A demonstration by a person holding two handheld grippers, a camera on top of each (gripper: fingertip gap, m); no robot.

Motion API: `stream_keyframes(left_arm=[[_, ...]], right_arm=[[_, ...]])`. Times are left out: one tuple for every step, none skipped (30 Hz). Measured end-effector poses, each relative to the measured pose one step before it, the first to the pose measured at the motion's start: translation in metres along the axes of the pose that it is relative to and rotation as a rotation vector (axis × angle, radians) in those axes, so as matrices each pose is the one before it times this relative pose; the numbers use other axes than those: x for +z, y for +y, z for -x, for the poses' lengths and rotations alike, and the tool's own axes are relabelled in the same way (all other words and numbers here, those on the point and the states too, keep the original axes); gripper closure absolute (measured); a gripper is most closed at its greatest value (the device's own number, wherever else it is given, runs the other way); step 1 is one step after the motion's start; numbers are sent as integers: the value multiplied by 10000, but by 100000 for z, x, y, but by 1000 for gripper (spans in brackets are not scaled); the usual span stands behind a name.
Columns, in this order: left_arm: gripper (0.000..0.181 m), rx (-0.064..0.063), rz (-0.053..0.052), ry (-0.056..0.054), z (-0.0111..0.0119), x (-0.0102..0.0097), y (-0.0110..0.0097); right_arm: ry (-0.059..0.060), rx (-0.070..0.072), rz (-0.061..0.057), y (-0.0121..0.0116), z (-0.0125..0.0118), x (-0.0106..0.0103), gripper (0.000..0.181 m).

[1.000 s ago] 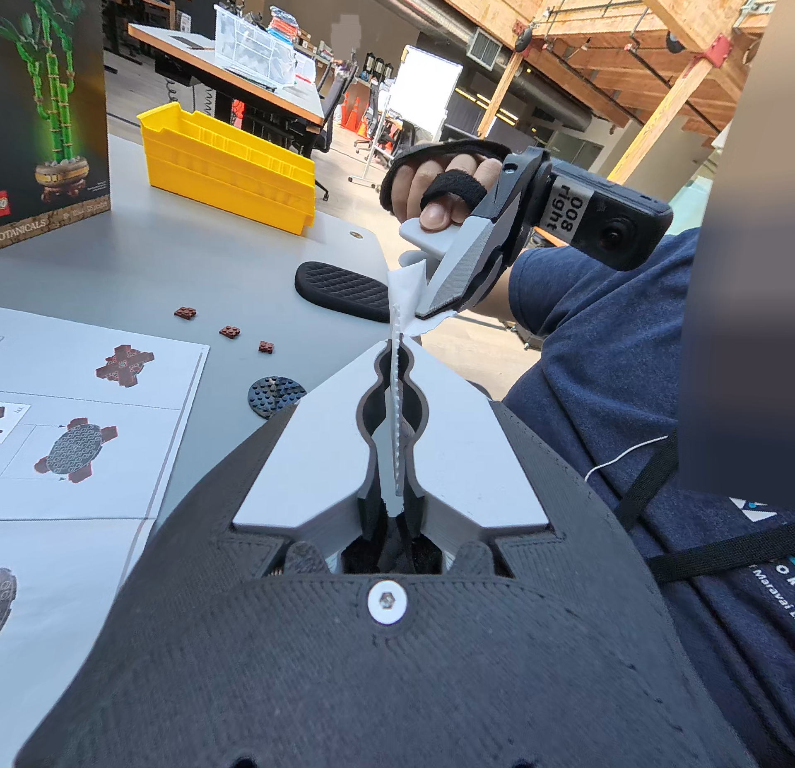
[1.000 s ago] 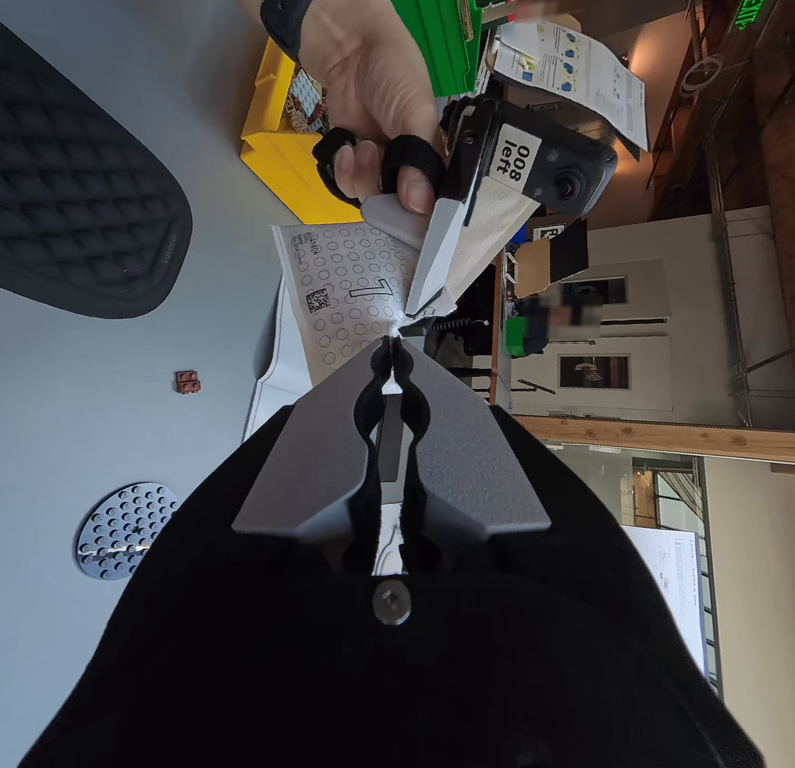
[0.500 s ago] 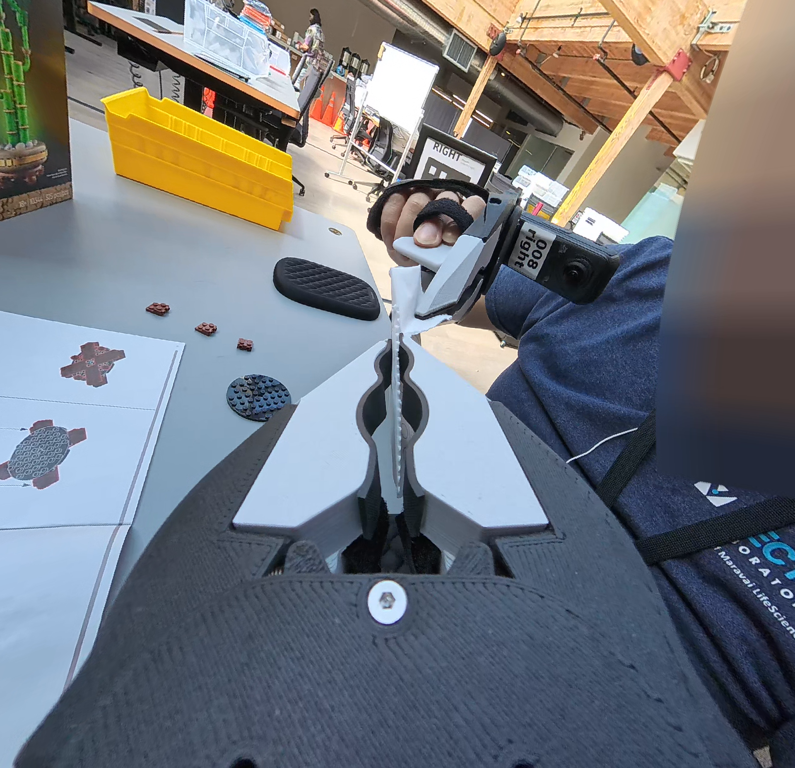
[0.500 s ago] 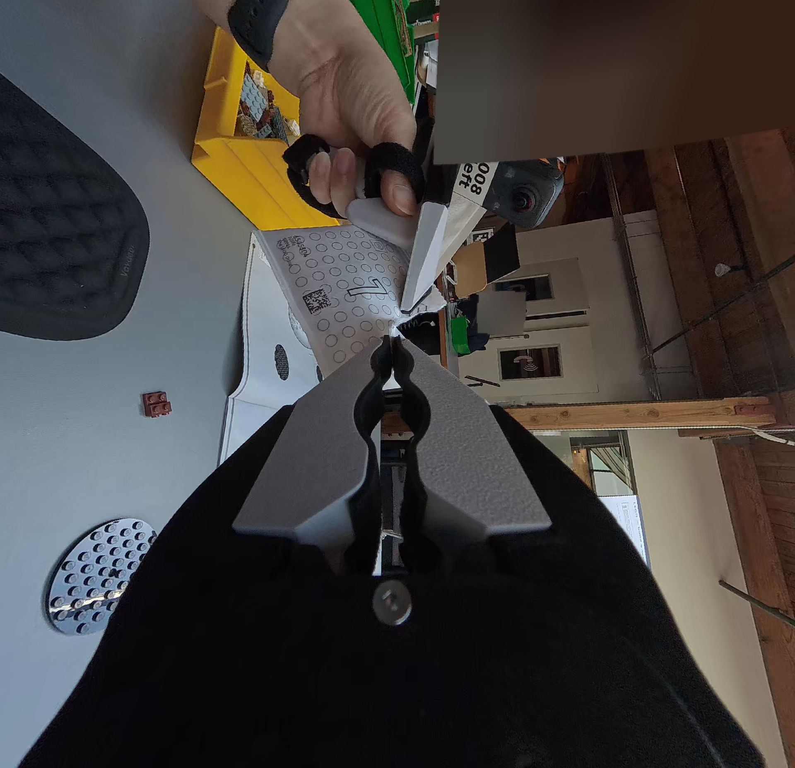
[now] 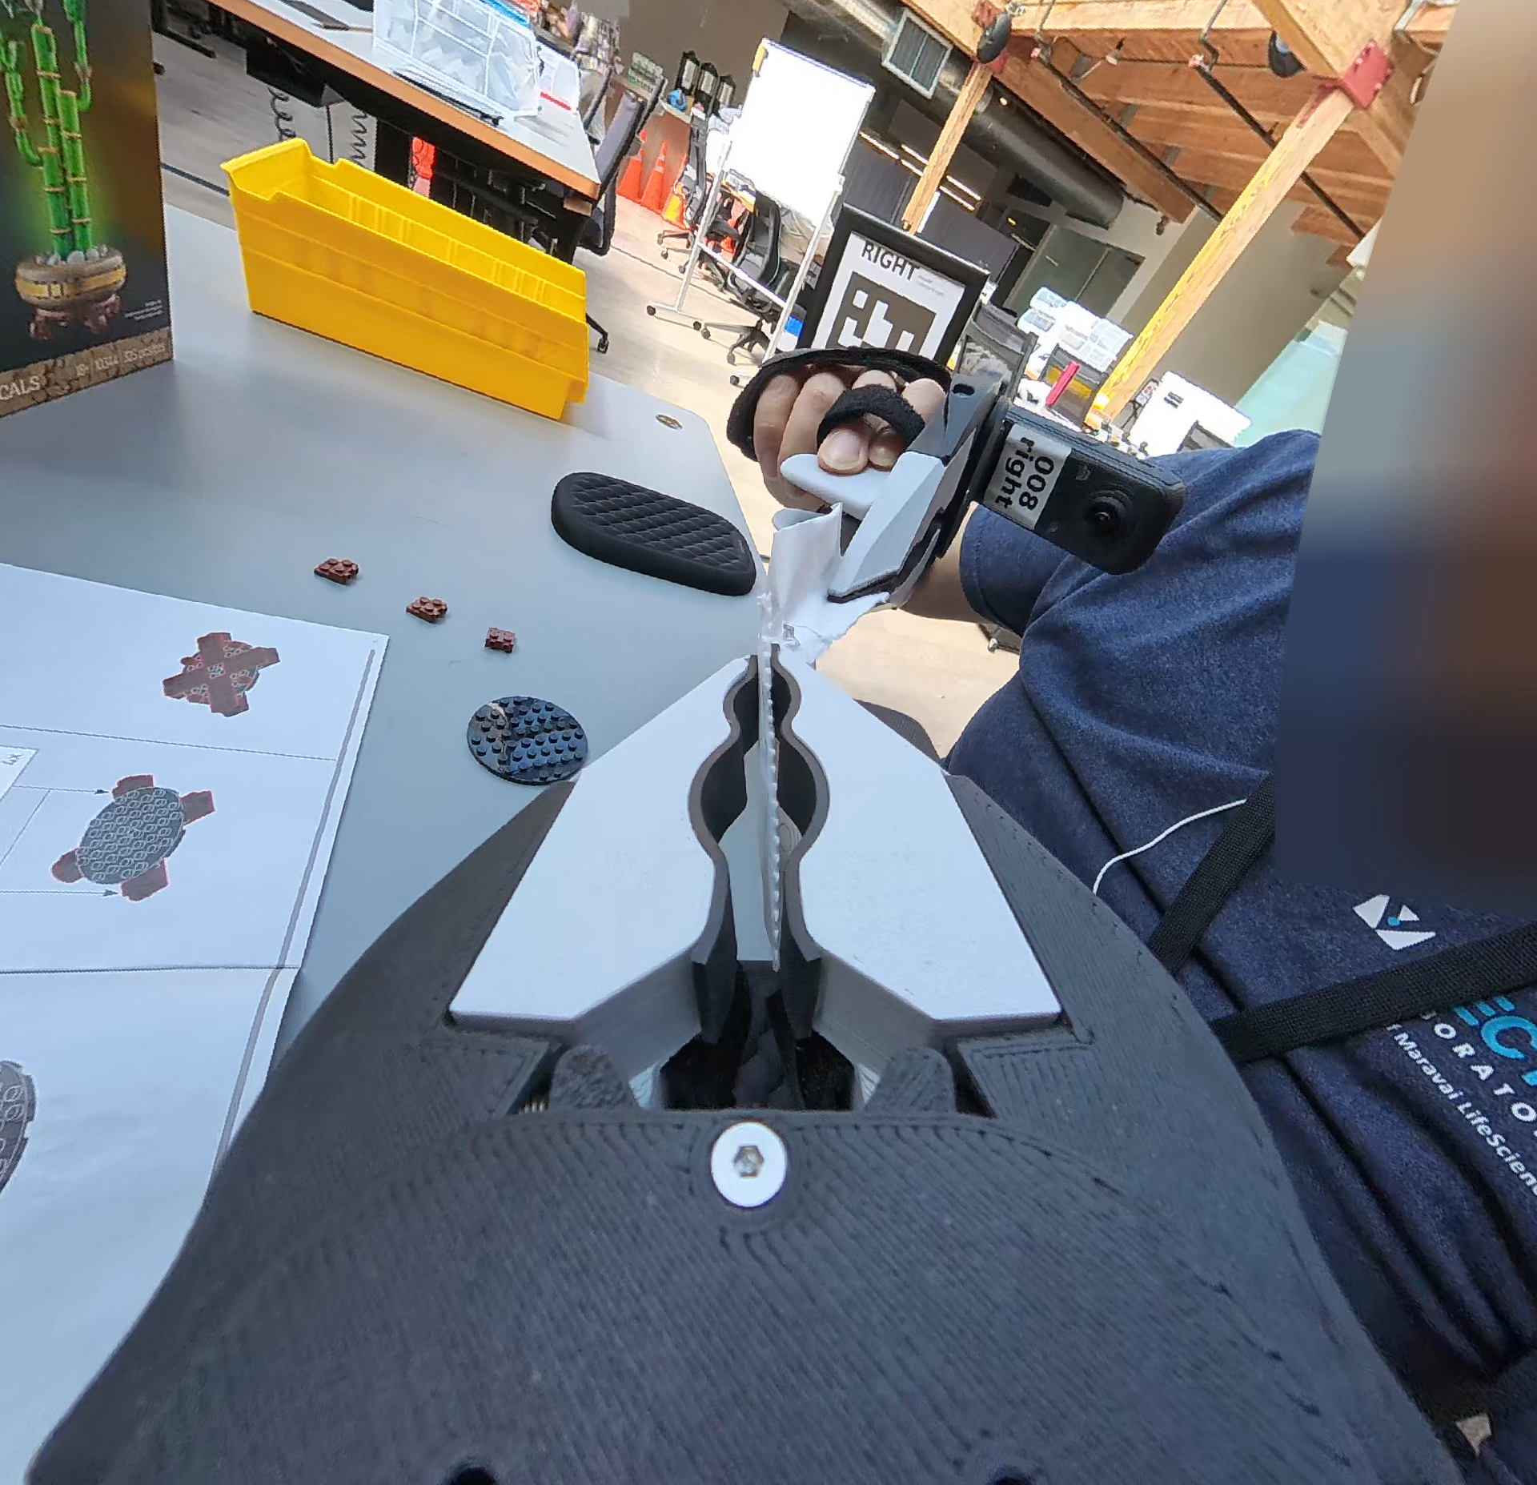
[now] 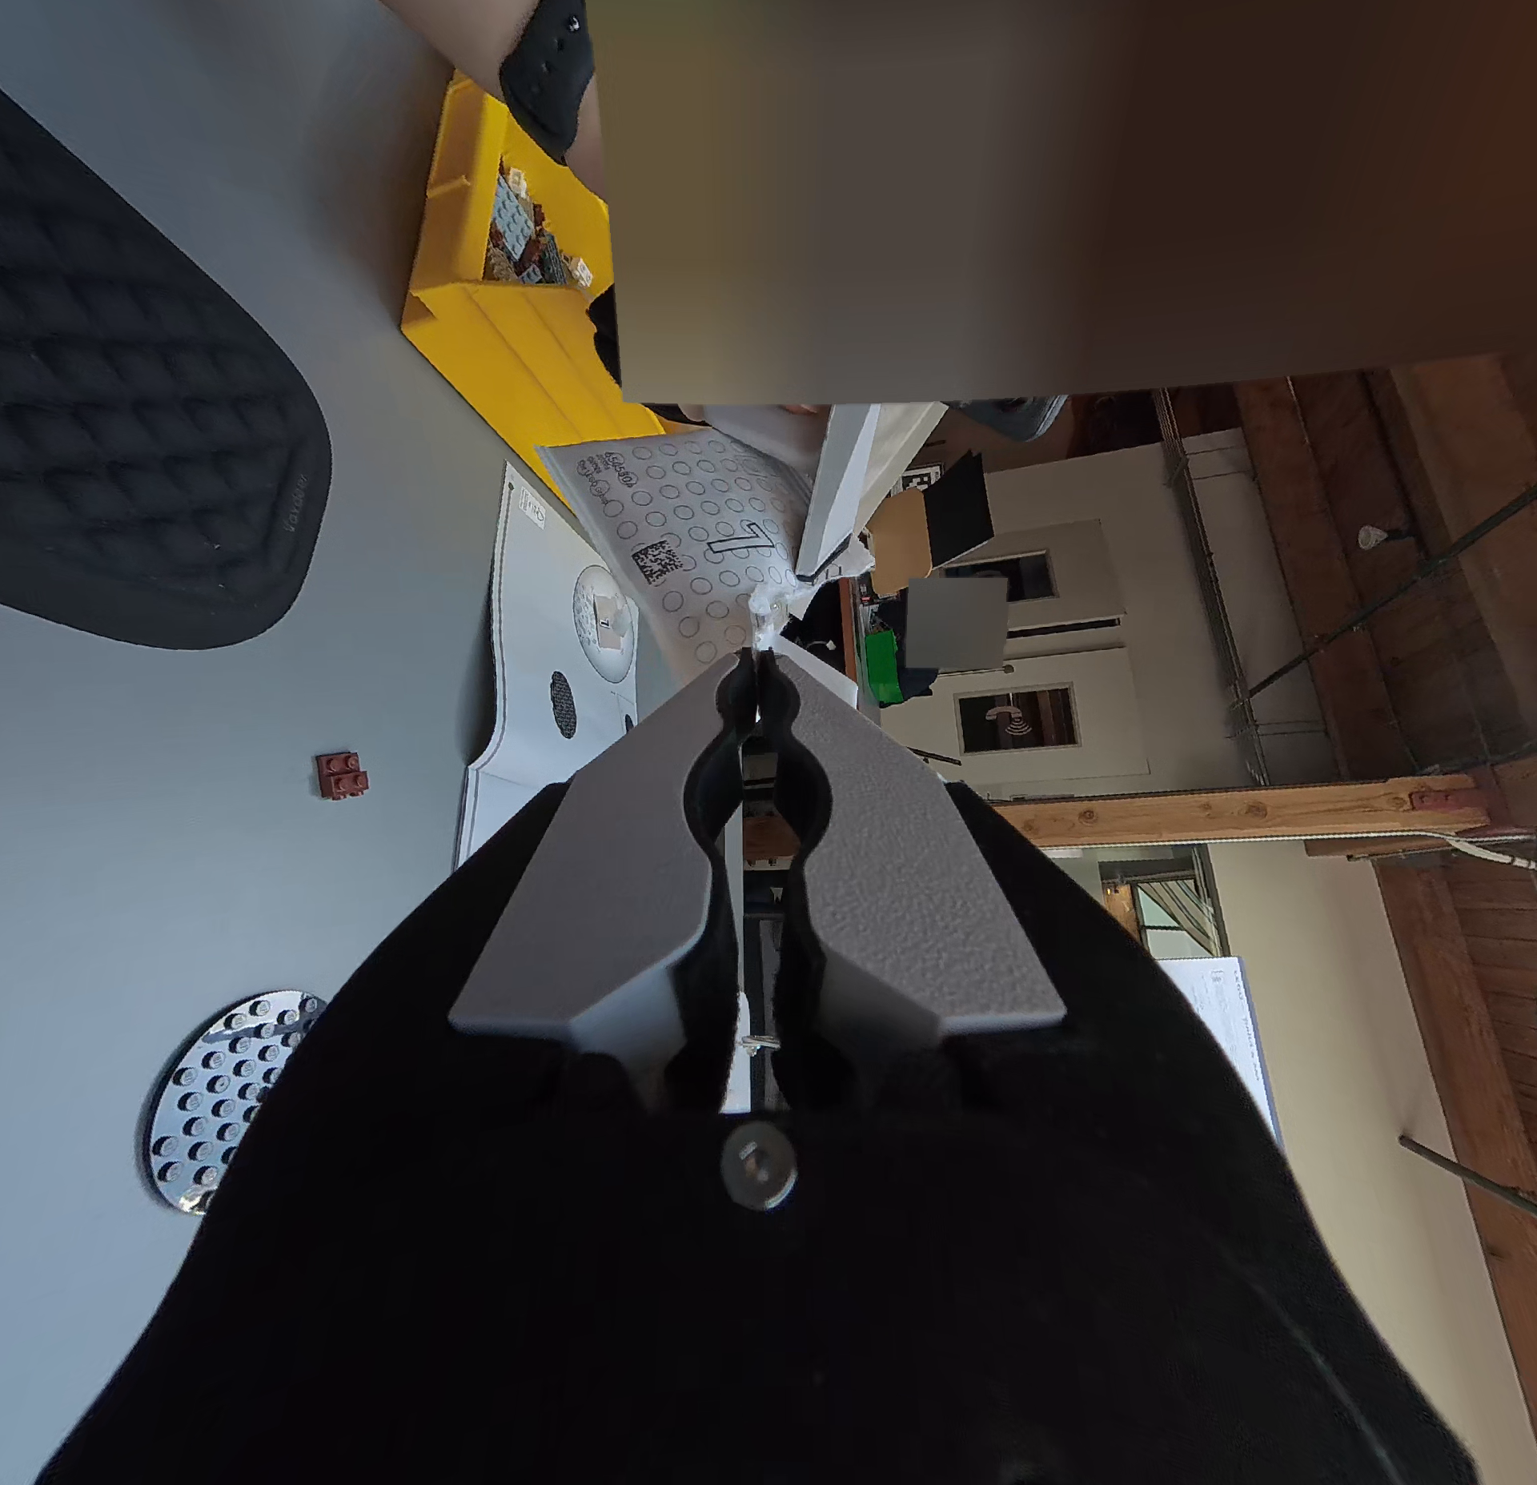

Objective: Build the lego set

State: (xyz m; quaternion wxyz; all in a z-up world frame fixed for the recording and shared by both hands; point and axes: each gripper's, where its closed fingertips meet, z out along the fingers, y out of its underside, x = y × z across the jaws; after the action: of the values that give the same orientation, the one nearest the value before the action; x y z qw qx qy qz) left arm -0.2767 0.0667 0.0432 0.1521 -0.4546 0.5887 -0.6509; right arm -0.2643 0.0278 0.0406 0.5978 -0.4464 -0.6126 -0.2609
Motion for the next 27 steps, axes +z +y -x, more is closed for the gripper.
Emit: stream_keyframes(left_arm=[[181,-48,-39,10,109,-77,-15],[181,-96,-20,59,57,-33,47],[181,-23,3,8,61,-17,53],[181,11,7,23,-43,-36,0],[181,55,67,-14,-4,-6,86],[181,6,25,-18,19,17,36],[181,4,-2,-9,14,45,3],[181,2,9,1,20,40,31],[181,2,-11,-1,15,11,11],[181,-16,13,14,-17,2,66],[181,14,13,-22,13,4,63],[181,19,2,-20,19,40,30],[181,-15,-3,25,-39,68,7],[181,38,35,-17,3,68,38],[181,27,12,-59,69,16,18],[181,-9,-33,-56,106,-121,-22],[181,-39,-96,-77,134,-269,-138],[181,26,-106,-63,28,-314,-186],[181,121,-29,-74,-72,-176,-132],[181,148,31,-73,-116,-23,-46],[181,120,42,-76,-91,69,2],[181,123,-24,-108,31,71,-44],[181,33,-71,-81,92,42,-60],[181,-121,-35,-23,134,58,25],[181,-126,42,-26,239,100,197],[181,-36,49,-198,572,125,296],[181,-42,84,-308,773,213,393]], right_arm=[[14,92,13,102,20,-38,181],[18,52,-12,17,9,-93,181],[44,30,-33,-23,-32,-139,181],[53,8,-3,17,-25,-114,181],[-15,1,20,46,80,-19,181],[12,7,13,27,51,-31,181],[28,17,-13,54,-11,-72,181],[-2,89,-18,58,-25,-80,181],[19,19,-17,41,-4,-102,181],[5,-41,-3,2,45,-72,181],[-33,-4,47,57,131,-52,181],[13,-16,0,34,79,-93,181],[15,49,-37,33,47,-139,181],[-6,89,25,122,42,-119,181],[20,22,6,106,42,-134,181],[21,15,15,106,64,-173,181],[21,55,-3,115,15,-199,181],[13,126,-33,71,-47,-200,181],[7,117,-40,41,-61,-201,181],[-28,74,-84,-32,-6,-120,181],[-49,42,12,90,35,-20,181],[-1,17,73,181,-54,26,181],[1,36,-3,94,-64,40,181],[-96,78,24,151,62,92,181],[-117,86,93,345,131,153,181],[-82,55,80,410,148,210,181],[-194,67,99,502,396,298,181]])
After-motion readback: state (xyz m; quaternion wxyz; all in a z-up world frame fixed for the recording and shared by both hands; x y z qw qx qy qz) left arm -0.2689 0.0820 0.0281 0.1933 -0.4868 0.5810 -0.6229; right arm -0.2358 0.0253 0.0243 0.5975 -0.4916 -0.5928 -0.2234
